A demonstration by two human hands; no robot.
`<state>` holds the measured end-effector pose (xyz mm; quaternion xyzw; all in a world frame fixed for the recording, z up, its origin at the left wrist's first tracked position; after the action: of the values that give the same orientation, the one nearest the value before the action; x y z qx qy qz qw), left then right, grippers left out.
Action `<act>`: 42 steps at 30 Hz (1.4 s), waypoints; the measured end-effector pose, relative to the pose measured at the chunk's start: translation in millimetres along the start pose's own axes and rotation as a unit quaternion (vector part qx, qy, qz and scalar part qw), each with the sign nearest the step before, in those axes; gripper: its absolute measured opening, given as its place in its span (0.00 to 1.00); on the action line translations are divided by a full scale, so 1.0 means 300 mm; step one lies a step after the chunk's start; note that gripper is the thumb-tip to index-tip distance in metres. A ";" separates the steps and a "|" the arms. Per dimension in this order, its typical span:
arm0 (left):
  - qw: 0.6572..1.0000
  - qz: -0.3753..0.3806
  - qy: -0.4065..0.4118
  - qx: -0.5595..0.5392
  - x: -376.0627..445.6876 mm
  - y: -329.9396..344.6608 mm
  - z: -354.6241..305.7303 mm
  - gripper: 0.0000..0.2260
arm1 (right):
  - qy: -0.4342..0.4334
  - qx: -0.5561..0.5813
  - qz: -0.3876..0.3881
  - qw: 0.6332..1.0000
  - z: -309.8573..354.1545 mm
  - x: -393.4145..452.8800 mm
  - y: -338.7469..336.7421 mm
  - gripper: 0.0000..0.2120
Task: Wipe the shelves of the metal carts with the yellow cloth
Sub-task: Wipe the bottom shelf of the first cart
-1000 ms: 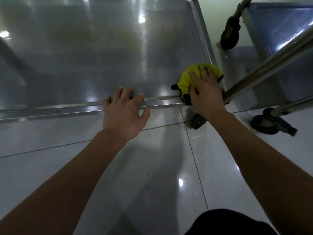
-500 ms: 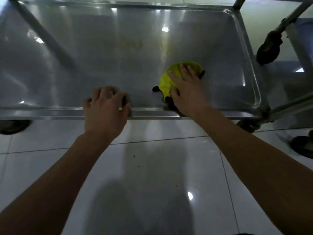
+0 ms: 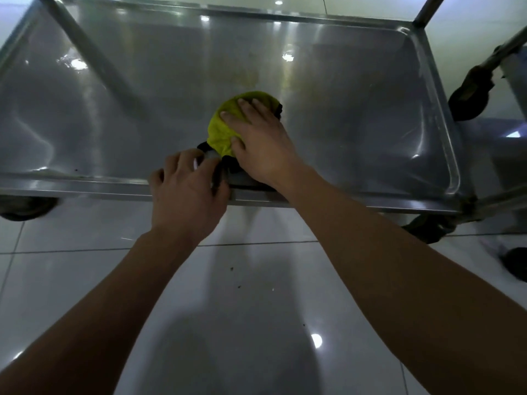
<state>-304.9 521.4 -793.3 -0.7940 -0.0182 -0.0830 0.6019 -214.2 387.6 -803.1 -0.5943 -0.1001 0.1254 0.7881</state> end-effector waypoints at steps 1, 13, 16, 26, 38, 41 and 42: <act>1.000 0.000 0.002 -0.003 0.009 0.004 -0.013 0.15 | 0.005 0.005 -0.003 1.000 -0.012 -0.005 -0.004 0.26; 0.987 0.084 0.139 0.006 0.102 0.160 -0.469 0.18 | 0.170 -0.002 -0.098 0.981 -0.596 -0.228 -0.158 0.24; 0.988 0.090 0.124 -0.003 0.132 0.173 -0.519 0.16 | 0.234 -0.024 -0.125 0.964 -0.779 -0.333 -0.216 0.24; 0.989 0.093 0.117 0.007 0.144 0.181 -0.537 0.17 | 0.282 -0.066 -0.131 0.948 -0.879 -0.386 -0.242 0.24; 0.995 0.066 0.074 0.005 0.147 0.079 -0.229 0.16 | 0.212 -0.044 -0.075 0.973 -0.511 -0.059 -0.128 0.24; 0.995 0.079 0.068 0.006 0.131 0.069 -0.178 0.18 | 0.174 -0.042 -0.051 0.983 -0.376 0.030 -0.080 0.23; 0.994 0.082 0.070 0.003 0.127 0.068 -0.172 0.19 | 0.158 -0.038 -0.046 0.986 -0.330 0.055 -0.066 0.23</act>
<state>-270.3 463.5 -793.5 -0.7831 0.0888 -0.0892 0.6091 -166.6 297.3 -811.2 -0.6312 -0.0067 -0.0102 0.7755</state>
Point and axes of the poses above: each hand's wrist, its own x-axis towards the middle knuckle, its own y-axis out of the palm, z = x × y, the point moved 5 cm from there along x, towards the middle knuckle, and after that the axes turned 1 degree about y, right-handed, at the moved point
